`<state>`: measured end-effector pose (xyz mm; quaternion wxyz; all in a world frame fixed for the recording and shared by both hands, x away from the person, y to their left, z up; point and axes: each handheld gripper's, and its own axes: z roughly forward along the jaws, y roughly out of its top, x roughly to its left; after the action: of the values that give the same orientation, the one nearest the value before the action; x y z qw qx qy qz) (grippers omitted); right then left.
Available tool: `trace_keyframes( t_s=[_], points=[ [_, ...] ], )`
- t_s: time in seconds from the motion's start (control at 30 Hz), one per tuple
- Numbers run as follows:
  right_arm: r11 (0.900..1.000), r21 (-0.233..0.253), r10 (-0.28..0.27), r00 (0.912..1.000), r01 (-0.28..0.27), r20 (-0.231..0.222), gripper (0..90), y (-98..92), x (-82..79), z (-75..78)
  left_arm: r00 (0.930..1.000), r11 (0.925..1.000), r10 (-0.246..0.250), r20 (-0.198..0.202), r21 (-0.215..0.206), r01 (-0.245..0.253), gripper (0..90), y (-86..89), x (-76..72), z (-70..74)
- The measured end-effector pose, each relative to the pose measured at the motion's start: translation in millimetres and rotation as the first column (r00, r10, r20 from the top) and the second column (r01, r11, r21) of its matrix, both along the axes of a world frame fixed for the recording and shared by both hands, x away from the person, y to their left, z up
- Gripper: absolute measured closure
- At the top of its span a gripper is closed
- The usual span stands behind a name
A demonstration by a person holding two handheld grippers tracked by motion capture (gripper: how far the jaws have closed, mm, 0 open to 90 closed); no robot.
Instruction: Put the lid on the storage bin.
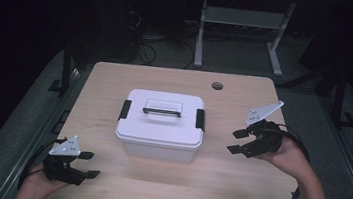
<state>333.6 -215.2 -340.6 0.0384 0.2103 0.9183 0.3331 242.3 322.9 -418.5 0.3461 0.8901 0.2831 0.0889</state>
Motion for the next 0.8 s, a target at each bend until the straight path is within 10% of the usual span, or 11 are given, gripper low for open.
trace_keyframes(
  t_s=[0.8],
  points=[
    [1.0,0.018,-0.018,0.9996,0.018,-0.021,37.3,-7.9,-9.4,-24.7,1.0,1.0,0.004,-0.001,-0.003,-0.004,31.9,0.3,-0.1,-0.5]
  ],
)
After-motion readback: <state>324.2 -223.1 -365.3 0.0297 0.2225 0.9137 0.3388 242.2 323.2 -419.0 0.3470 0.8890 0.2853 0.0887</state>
